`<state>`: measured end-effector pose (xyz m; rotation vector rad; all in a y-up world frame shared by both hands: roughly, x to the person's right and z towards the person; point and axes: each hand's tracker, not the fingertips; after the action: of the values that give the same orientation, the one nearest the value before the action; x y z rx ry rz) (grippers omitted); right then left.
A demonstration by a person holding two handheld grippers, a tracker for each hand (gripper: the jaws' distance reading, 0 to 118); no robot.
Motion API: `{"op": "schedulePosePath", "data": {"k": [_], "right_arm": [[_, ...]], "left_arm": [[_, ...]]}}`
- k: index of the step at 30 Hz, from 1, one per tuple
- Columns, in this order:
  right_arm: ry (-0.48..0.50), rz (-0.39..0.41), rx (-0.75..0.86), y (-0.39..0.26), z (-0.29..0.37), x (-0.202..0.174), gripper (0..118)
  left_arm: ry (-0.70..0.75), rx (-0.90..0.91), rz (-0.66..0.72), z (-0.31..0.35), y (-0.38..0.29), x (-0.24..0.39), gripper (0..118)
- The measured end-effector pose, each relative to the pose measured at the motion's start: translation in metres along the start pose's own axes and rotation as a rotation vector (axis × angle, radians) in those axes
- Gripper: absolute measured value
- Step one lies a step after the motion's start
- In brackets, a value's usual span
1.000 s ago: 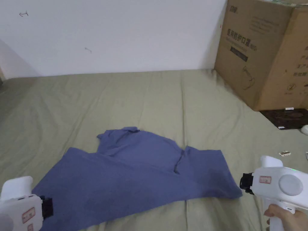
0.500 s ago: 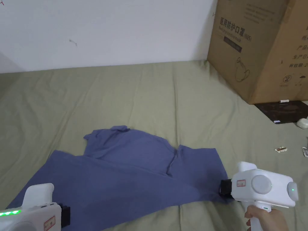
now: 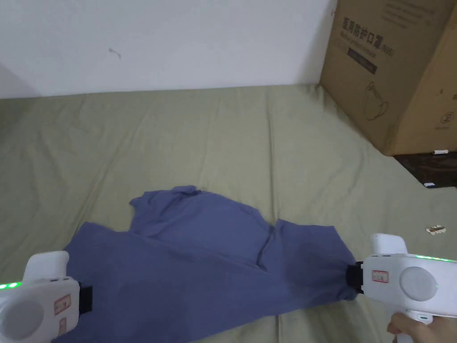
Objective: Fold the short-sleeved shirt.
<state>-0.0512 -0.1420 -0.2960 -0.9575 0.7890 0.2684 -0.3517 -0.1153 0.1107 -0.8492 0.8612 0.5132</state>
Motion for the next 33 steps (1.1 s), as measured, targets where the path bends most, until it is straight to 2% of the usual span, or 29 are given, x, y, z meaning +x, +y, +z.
{"op": "schedulePosePath", "data": {"k": [2, 4, 5, 8, 9, 10, 16, 18, 19, 20, 22, 23, 24, 25, 26, 31, 33], "right_arm": [[-0.004, 0.041, 0.02, 0.008, 0.003, -0.008, 3], [0.002, 0.041, 0.018, 0.014, 0.002, -0.012, 3], [0.009, 0.039, 0.021, 0.017, -0.001, -0.013, 3], [0.008, 0.038, 0.01, 0.022, -0.011, -0.014, 3], [0.007, 0.035, 0.006, 0.022, -0.014, -0.014, 3], [0.009, 0.03, -0.003, 0.022, -0.016, -0.013, 3], [0.008, -0.01, -0.039, 0.019, -0.026, -0.005, 3], [0.001, -0.007, -0.05, 0.017, -0.028, -0.005, 3], [0.0, -0.005, -0.056, 0.017, -0.03, -0.004, 3], [0.0, -0.003, -0.059, 0.021, -0.025, -0.009, 3], [-0.001, -0.012, -0.064, 0.021, -0.027, -0.009, 3], [0.0, -0.02, -0.067, 0.021, -0.028, -0.009, 3], [0.003, -0.025, -0.069, 0.021, -0.031, -0.007, 3], [0.006, -0.042, -0.069, 0.021, -0.032, -0.006, 3], [0.017, -0.061, -0.063, 0.022, -0.031, -0.007, 3], [0.023, -0.058, -0.024, 0.029, -0.016, -0.015, 3], [0.036, -0.071, -0.004, 0.031, -0.015, -0.013, 3]], "left_arm": [[0.027, 0.014, -0.007, -0.013, 0.021, -0.007, 0], [0.025, 0.025, 0.004, -0.03, 0.044, -0.017, 2], [0.024, 0.022, 0.012, -0.04, 0.058, -0.022, 19], [0.044, 0.033, 0.052, -0.067, 0.095, -0.037, 81], [0.043, 0.038, 0.062, -0.077, 0.105, -0.042, 91], [0.046, 0.032, 0.063, -0.088, 0.116, -0.045, 94], [0.074, -0.044, 0.057, -0.156, 0.144, -0.048, 94], [0.032, -0.072, 0.074, -0.17, 0.14, -0.045, 93], [-0.005, -0.088, 0.098, -0.177, 0.135, -0.043, 88], [0.07, -0.097, 0.064, -0.183, 0.131, -0.039, 78], [0.077, -0.048, 0.025, -0.176, 0.126, -0.033, 74], [0.094, -0.032, 0.018, -0.171, 0.127, -0.03, 61], [0.12, -0.011, -0.002, -0.168, 0.127, -0.028, 39], [0.137, -0.001, -0.019, -0.166, 0.127, -0.026, 9], [0.117, -0.012, -0.011, -0.159, 0.126, -0.026, 2], [0.057, -0.006, 0.05, -0.126, 0.13, -0.035, 2], [0.057, 0.024, 0.028, -0.101, 0.134, -0.037, 2]]}}
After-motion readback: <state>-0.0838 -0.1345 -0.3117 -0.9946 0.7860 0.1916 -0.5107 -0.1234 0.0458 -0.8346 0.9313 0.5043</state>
